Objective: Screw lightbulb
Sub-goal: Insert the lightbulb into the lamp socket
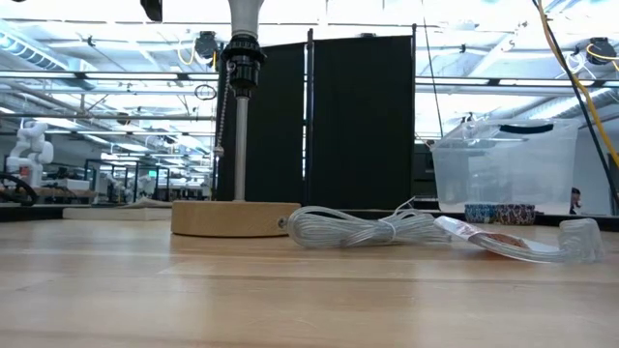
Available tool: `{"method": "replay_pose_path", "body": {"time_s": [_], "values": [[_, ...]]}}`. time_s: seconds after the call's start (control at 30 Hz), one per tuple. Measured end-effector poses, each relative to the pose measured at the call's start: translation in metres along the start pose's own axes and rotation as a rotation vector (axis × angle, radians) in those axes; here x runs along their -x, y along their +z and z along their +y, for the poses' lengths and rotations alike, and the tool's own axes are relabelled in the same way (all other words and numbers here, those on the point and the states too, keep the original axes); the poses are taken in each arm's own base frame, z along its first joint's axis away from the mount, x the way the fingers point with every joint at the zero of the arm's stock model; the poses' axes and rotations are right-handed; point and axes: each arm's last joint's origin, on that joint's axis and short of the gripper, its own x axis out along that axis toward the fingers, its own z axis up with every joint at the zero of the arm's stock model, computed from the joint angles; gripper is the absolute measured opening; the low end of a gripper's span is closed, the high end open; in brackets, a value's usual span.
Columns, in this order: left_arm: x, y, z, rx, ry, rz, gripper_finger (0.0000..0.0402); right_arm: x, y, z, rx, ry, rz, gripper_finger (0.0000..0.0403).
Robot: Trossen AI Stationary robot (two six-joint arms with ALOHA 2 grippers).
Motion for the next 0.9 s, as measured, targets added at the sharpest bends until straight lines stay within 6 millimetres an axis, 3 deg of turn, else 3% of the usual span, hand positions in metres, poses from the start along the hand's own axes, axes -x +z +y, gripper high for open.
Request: {"method": "replay_pose_path", "body": {"time_s": [0.43,0.9], "values": [[0.001,-0.001,0.004,-0.001,0.145,0.014,0.0,0.005,-0.003,0.016,0.022,0.074,0.067,0.0],[0.011,0.011,-0.014,-0.092,-0.155,-0.107,0.0,-0.007,-0.018,-0.012,0.002,-0.113,0.144,0.0]]}}
